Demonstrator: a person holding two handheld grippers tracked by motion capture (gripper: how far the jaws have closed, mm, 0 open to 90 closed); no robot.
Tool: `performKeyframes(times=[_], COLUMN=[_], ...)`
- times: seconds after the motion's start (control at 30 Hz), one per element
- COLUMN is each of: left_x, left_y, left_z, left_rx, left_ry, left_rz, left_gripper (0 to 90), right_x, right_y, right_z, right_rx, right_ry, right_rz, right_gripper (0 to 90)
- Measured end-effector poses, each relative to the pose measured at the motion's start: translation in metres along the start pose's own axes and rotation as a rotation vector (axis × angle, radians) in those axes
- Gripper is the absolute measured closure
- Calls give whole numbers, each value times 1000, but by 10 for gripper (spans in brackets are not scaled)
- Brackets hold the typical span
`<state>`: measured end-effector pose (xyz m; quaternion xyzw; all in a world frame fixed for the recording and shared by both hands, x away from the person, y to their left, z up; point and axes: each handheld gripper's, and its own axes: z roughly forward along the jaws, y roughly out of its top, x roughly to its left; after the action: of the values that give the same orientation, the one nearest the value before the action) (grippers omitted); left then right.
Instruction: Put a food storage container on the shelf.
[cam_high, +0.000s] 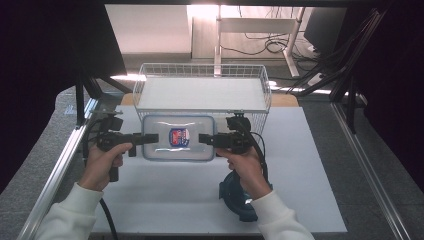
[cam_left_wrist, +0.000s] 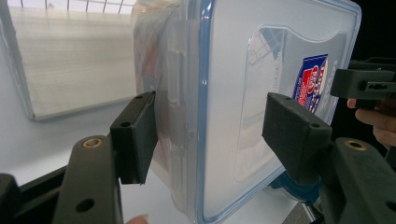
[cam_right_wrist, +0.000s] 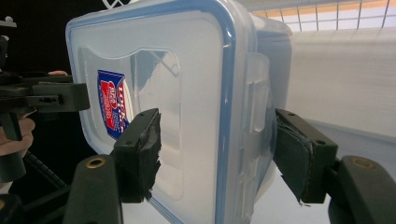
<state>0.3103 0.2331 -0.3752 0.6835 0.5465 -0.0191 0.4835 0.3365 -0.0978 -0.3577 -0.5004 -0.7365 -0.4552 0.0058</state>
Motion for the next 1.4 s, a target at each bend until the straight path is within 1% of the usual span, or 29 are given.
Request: performKeyframes(times=[0.07, 0.23, 0.6, 0.87, 1.0, 1.07, 1.27, 1.4], left_x=[-1, -6, -20, -27, -30, -31, -37, -41], left_y=[3, 10, 32, 54, 63, 67, 80, 90], left_z=[0, -1, 0, 9, 13, 14, 16, 17], left_rx=[-2, -11, -26, -26, -28, -31, -31, -31], left_ry=[-2, -9, -10, -10, -17, -15, -6, -6], left_rz=[5, 1, 26, 45, 48, 49, 63, 71], left_gripper=[369, 369, 368, 369, 368, 368, 368, 368], right_x=[0, 1, -1, -10, -14, -15, -20, -22], right_y=[3, 10, 29, 46, 55, 59, 70, 76], right_z=[-2, -8, -22, -29, -33, -35, -39, -41], right_rx=[-3, -6, -27, -41, -50, -55, -60, -71], right_ry=[0, -2, -3, -4, -11, -13, -3, -2], right_rz=[-3, -10, -24, -20, -21, -29, -32, -23], right_gripper=[352, 355, 356, 357, 357, 359, 360, 360])
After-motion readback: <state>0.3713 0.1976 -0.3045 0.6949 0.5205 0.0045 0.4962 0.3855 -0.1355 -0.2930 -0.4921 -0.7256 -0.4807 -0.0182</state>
